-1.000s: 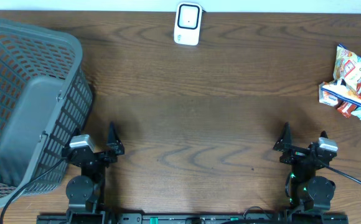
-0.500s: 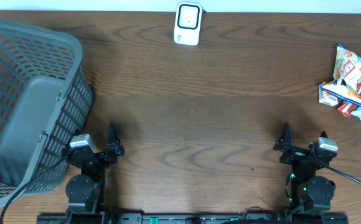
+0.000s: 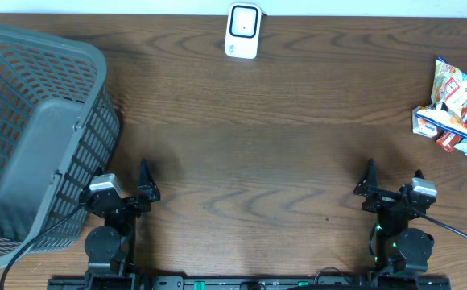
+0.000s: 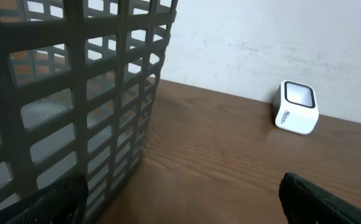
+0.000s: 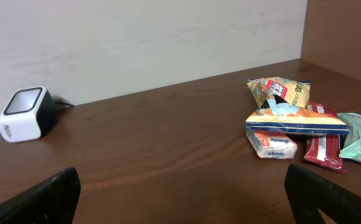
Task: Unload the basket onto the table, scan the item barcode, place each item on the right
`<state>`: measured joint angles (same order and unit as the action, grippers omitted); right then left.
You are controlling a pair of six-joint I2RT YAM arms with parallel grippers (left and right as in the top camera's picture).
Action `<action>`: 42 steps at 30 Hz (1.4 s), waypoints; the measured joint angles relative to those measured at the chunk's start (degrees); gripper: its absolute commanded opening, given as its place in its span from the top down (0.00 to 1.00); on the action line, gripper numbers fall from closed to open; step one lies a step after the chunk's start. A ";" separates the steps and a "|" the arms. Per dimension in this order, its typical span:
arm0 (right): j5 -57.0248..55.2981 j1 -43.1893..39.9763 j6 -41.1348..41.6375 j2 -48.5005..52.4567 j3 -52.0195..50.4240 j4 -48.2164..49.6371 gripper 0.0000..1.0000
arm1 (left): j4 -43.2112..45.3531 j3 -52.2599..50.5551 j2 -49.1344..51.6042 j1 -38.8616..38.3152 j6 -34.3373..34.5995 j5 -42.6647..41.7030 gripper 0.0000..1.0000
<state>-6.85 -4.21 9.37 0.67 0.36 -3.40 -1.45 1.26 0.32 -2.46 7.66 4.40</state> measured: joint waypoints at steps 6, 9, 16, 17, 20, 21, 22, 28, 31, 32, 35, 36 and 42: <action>0.00 0.00 -0.02 0.00 0.00 0.00 0.01 | -0.15 0.07 0.00 0.00 0.00 -0.85 0.02; 0.00 0.00 0.00 0.00 0.00 0.00 0.01 | -0.20 0.09 0.00 0.00 0.00 -1.09 0.02; 0.00 0.00 -0.02 0.00 0.00 0.00 0.01 | -0.22 0.09 0.00 0.00 0.00 -1.09 0.02; 0.00 0.00 -0.02 0.00 0.00 0.00 0.01 | -0.22 0.09 0.00 0.00 0.00 -1.09 0.02; 0.00 0.00 -0.02 0.00 0.00 0.00 0.01 | -0.20 0.09 0.00 0.00 0.00 -1.11 0.02; 0.00 0.00 -0.02 0.00 0.00 0.00 0.01 | -0.20 0.09 0.00 0.00 0.00 -1.09 0.02; 0.00 0.00 0.00 0.00 0.00 0.02 0.01 | -0.22 0.09 0.00 0.00 0.00 -1.11 0.02; 0.00 0.00 -0.02 0.00 0.00 0.02 0.01 | -0.20 0.09 0.00 0.00 0.00 -1.11 0.02; 0.00 0.00 0.00 0.00 0.00 0.02 0.01 | -0.20 0.09 0.00 0.00 0.00 -1.09 0.02; 0.00 0.00 0.00 0.00 0.00 0.00 0.01 | -0.20 0.09 0.00 0.00 0.00 -1.09 0.02; 0.00 0.00 0.00 0.00 0.00 0.02 0.01 | -0.20 0.09 0.00 0.00 0.00 -1.11 0.02; 0.00 0.00 0.00 0.00 0.00 0.00 0.01 | -0.20 0.09 0.00 0.00 0.00 -1.11 0.02; 0.00 0.00 -0.02 0.00 0.00 0.00 0.01 | -0.20 0.09 0.00 0.00 0.00 -1.11 0.02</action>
<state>-6.85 -4.21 9.34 0.67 0.36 -3.40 -1.65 1.34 0.32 -2.46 7.66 3.29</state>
